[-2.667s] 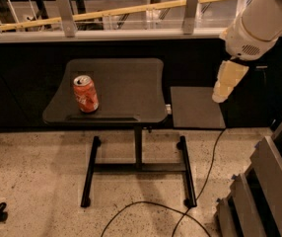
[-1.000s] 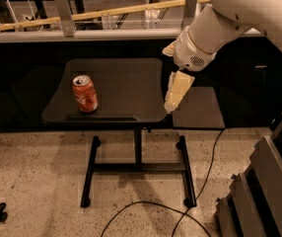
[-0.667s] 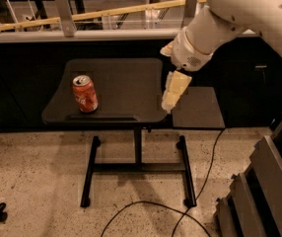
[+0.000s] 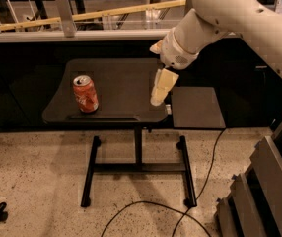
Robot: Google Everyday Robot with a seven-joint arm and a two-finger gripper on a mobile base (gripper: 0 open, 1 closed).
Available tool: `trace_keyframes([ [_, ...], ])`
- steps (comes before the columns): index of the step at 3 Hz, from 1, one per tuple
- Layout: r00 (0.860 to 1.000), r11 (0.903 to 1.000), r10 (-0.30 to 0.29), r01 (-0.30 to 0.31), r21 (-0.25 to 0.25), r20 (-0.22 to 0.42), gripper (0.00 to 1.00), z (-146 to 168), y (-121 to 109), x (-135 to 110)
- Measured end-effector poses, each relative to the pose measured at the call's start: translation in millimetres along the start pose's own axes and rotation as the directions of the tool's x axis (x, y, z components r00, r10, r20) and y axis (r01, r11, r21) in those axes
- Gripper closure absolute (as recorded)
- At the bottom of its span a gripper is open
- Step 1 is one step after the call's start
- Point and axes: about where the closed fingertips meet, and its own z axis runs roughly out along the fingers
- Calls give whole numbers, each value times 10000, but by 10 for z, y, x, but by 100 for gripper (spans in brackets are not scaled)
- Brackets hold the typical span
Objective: Pick redbull can from middle drawer and place on counter
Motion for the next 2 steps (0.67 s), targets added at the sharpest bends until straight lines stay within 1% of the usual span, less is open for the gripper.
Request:
trace_keyframes([
  [1,9990,9999,-120,124,-97,429,0,201,-121,-128],
  [2,9959,9991,-250,278,-309,865,0,398,-180,-281],
])
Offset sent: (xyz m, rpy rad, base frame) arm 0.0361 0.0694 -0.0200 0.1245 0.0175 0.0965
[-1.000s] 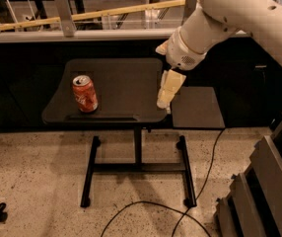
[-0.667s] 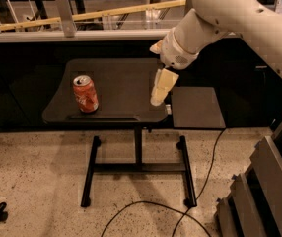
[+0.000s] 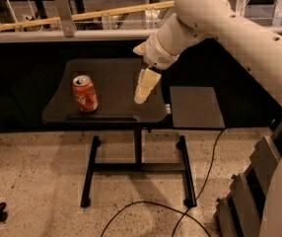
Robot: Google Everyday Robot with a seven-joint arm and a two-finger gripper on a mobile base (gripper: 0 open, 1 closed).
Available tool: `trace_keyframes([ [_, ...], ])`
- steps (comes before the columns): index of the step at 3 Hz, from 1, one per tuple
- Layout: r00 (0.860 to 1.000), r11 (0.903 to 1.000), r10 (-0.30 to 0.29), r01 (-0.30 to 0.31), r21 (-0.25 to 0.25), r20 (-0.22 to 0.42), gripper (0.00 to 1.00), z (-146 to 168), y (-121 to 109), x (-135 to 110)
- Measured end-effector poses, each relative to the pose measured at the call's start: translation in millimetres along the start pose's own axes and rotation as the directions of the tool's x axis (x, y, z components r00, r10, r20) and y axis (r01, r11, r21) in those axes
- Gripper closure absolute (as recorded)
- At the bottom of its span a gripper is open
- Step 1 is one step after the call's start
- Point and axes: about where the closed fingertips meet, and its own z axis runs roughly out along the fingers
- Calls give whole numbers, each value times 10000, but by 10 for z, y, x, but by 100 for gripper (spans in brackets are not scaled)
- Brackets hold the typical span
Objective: Pick redbull can from middle drawer and place on counter
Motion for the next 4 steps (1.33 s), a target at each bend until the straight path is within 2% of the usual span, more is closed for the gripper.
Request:
trace_keyframes([
  [1,9981,9992,-109,132,-376,601,0,218,10,-170],
  [2,9902,9971,24,82,-751,1396,0,423,69,-305],
  [3,9766,9918,194,82,-1273,2142,0,654,189,-452],
  [4,9766,9919,192,84,-1270,2142,0,654,188,-451],
])
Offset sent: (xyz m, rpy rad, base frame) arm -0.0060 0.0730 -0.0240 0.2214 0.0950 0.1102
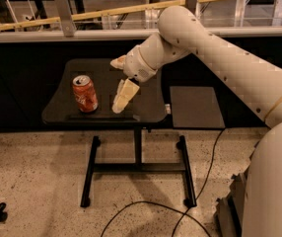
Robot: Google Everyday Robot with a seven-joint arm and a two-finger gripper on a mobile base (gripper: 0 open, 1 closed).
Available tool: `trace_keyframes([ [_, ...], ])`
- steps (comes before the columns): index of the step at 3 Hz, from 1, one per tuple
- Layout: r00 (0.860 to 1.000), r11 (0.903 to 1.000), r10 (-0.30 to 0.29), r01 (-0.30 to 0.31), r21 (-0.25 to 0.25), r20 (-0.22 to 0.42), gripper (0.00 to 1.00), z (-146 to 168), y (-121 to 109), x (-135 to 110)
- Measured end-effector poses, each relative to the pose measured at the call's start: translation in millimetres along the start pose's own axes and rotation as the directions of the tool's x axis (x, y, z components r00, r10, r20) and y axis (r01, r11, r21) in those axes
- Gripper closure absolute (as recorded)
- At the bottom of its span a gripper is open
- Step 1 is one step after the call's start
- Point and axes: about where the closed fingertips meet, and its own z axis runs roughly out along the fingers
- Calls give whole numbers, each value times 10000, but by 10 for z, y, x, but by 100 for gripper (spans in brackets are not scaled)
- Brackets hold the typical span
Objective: Pick redbull can from middle drawer and place on counter
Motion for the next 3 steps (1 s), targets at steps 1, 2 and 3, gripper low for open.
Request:
trace_keyframes([
  [1,9996,9991,-281,282,309,-35,0,42,-93,80],
  [2,9983,9970,-575,571,515,55,0,192,-345,219],
  [3,9965,9960,-696,669,601,454,0,458,-757,370],
])
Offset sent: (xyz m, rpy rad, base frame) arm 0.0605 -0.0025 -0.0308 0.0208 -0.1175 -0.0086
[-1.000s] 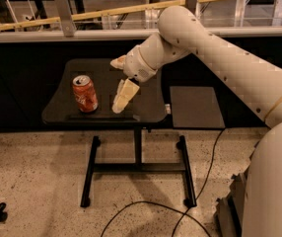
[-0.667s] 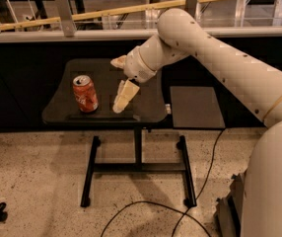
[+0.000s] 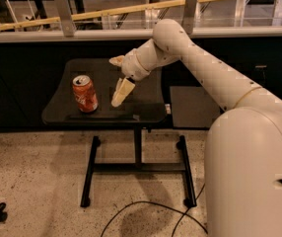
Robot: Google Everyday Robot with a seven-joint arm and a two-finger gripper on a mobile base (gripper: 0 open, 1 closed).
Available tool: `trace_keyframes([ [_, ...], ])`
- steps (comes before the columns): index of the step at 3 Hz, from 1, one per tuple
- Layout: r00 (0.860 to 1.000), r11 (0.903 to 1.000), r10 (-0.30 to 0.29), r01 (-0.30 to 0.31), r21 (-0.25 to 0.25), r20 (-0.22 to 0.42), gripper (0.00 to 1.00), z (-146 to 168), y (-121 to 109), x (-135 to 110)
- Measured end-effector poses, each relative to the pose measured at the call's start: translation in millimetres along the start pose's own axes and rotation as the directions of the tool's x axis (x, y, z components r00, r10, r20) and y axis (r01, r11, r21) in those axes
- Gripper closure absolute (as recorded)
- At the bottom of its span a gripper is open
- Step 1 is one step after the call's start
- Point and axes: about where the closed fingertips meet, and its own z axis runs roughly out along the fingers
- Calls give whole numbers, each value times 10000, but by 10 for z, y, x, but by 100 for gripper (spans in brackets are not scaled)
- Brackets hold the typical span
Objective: Pick redbull can from middle drawer and place on counter
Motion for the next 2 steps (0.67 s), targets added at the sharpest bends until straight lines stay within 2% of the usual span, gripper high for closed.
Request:
trace_keyframes([
  [1,10000,10000,16,-16,-8,19,0,12,5,1],
  [2,9922,9984,374,-421,377,1188,0,226,15,-87],
])
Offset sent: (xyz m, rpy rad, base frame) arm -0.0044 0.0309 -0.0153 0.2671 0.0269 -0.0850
